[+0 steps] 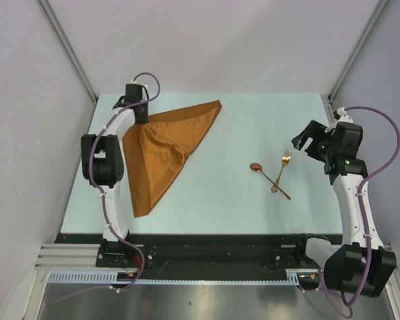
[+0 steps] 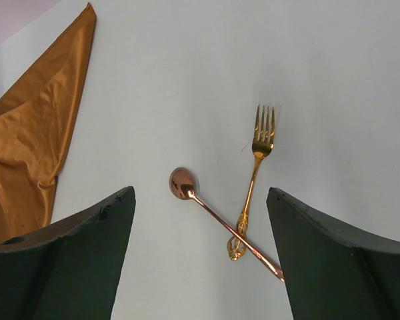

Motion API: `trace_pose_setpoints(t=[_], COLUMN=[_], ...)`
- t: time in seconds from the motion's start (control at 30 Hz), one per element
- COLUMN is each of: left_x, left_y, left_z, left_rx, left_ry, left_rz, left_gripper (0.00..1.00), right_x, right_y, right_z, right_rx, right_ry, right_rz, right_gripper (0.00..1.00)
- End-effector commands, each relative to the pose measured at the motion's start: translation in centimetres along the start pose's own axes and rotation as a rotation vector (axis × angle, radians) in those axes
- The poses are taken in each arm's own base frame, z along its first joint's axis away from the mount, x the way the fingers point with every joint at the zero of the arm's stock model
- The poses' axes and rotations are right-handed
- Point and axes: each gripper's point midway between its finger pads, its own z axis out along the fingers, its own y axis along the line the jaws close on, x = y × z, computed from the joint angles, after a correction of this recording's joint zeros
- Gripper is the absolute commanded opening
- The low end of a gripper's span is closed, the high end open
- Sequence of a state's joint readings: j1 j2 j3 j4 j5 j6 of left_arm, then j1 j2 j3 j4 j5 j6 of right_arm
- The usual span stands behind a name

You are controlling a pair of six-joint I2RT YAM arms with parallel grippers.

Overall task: Fold the napkin, place the utensils inside, and roll it up
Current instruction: Fold the napkin

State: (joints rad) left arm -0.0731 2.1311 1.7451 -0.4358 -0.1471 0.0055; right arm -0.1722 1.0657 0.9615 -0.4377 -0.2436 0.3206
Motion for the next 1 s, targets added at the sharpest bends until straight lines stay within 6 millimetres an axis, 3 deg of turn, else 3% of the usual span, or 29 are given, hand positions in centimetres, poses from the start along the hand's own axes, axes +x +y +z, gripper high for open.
trace_pose_setpoints(t=[0.0, 0.07, 0.13, 0.23, 0.27, 0.83, 0.97], left_x=[-1.1, -1.8, -1.2, -1.2, -1.3, -1.1, -1.3], left_y=[2.4, 3.5, 4.5, 4.5, 6.0, 9.8, 9.9], left_z=[1.3, 1.6, 2.5, 3.2, 3.4, 5.4, 6.0], left_rx=[-0.045, -0.063, -0.076, -0.074, -0.092, -0.124, -0.12], left_ry=[0.016, 0.009, 0.03, 0.037, 0.037, 0.046, 0.046], left_rz=[0.034, 0.034, 0.038, 0.053, 0.038, 0.008, 0.017], left_gripper=[0.0, 0.0, 0.0, 0.0, 0.0, 0.0, 0.0], right_x=[-1.9, -2.0, -2.0, -2.0, -1.9, -1.7, -1.7], right_y=[0.5, 0.4, 0.4, 0.3, 0.3, 0.0, 0.0], right_z=[-0.8, -0.9, -1.0, -1.0, -1.0, -1.3, -1.4], right_rx=[-0.001, 0.003, 0.008, 0.014, 0.011, 0.033, 0.032], right_ry=[-0.057, -0.06, -0.062, -0.059, -0.058, -0.052, -0.052], right_rz=[-0.011, -0.015, -0.016, -0.015, -0.017, -0.01, -0.004], right_gripper=[0.85, 0.85, 0.85, 0.85, 0.86, 0.85, 0.85])
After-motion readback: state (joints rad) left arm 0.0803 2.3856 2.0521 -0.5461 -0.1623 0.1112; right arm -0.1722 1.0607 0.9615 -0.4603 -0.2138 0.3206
